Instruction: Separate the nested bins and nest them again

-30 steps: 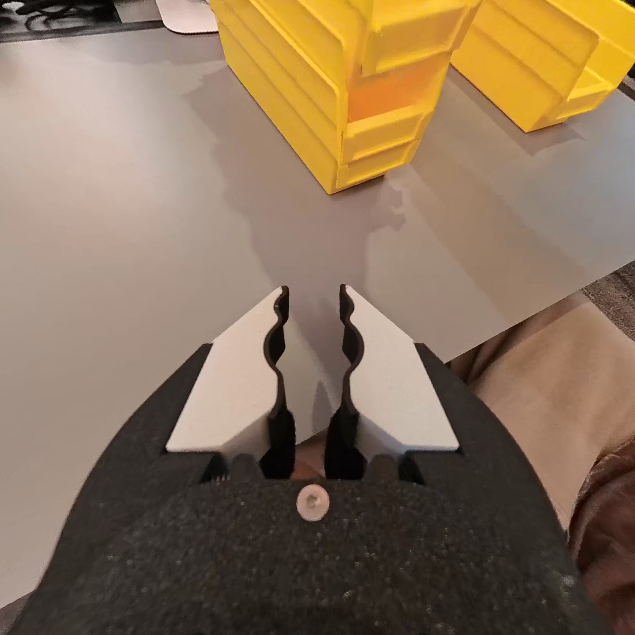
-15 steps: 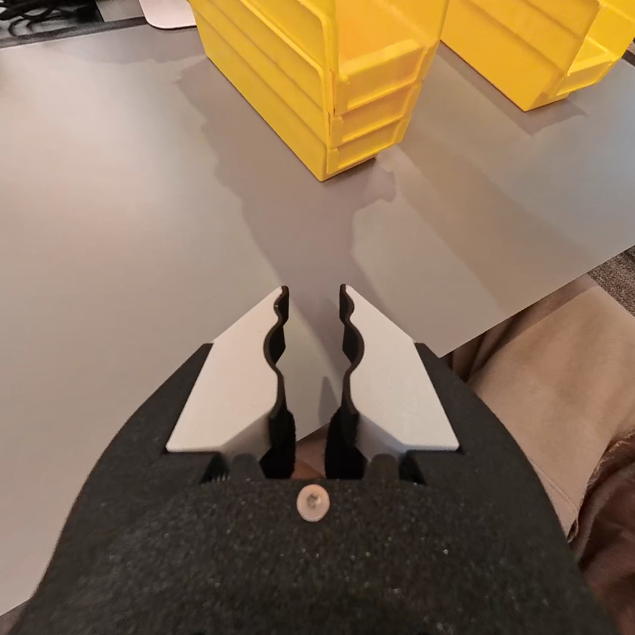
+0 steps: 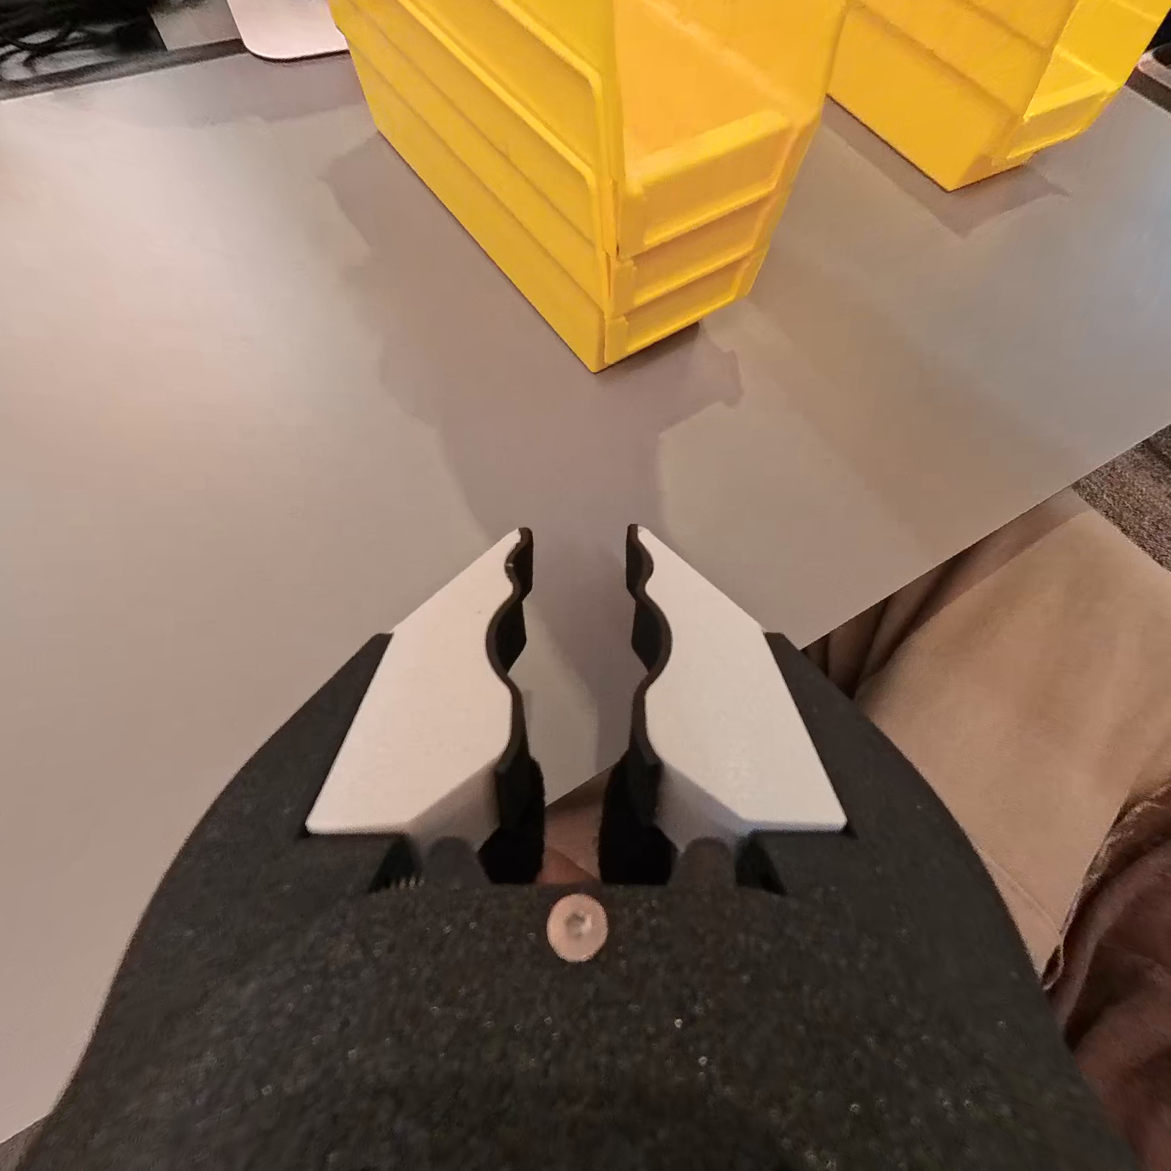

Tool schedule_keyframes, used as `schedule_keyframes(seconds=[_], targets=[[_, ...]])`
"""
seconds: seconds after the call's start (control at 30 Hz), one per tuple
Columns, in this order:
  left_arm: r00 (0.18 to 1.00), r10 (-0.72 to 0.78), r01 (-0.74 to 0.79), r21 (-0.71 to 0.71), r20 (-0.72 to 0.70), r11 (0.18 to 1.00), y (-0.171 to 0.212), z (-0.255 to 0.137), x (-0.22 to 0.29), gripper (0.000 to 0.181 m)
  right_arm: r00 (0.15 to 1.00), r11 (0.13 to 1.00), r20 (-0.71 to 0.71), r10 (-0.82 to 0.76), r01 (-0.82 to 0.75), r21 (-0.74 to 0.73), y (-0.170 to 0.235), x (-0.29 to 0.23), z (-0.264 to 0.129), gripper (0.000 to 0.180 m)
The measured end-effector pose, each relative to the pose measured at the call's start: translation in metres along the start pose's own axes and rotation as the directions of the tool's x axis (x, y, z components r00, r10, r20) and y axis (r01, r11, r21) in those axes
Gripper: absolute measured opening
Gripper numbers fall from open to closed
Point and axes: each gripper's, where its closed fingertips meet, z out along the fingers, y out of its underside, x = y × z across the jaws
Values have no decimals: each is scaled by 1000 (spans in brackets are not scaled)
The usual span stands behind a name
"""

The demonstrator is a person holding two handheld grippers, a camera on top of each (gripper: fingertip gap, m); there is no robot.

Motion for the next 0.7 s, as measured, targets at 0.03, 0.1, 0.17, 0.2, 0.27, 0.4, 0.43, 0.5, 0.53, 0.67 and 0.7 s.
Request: schedule_keyframes(seconds=[0.03, 0.1, 0.17, 0.2, 0.27, 0.4, 0.43, 0.5, 0.53, 0.67, 0.7], targets=[[1000, 0, 0, -1, 0, 1000, 0, 0, 0, 27, 1000, 999, 1, -14, 14, 34, -6, 5, -14, 127], [1000, -3, 3, -2, 4, 1000, 1, 0, -3, 27, 999, 994, -21, -30, 32, 105, -15, 29, -41, 126], [1000, -10, 10, -1, 4, 1000, 1, 0, -4, 27, 999, 987, -49, -21, 29, 157, -17, 67, -62, 121], [1000, -14, 14, -1, 3, 1000, 1, 0, -5, 28, 998, 986, -61, -6, 16, 169, -14, 91, -66, 121], [1000, -17, 17, -7, 0, 1000, 2, 1, -4, 28, 996, 985, -81, 41, -27, 169, 1, 143, -63, 121], [1000, -1, 1, -23, 2, 1000, 4, 4, -1, 28, 981, 985, -150, 120, -99, 144, 38, 241, -24, 124], [1000, 3, -3, -26, 2, 1000, 5, 4, 0, 28, 979, 980, -137, 153, -133, 146, 44, 258, -11, 125], [1000, 13, -12, -31, 5, 999, 5, 5, 2, 28, 971, 970, -111, 211, -194, 143, 52, 284, 13, 130], [1000, 17, -17, -31, 11, 999, 5, 6, 3, 27, 967, 967, -112, 228, -211, 142, 54, 295, 25, 135], [999, 43, -42, -42, 23, 998, 6, 9, 3, 27, 970, 973, -103, 222, -213, 92, 50, 317, 66, 147], [998, 48, -47, -48, 28, 998, 7, 10, 1, 27, 971, 975, -105, 217, -210, 72, 49, 320, 75, 149]])
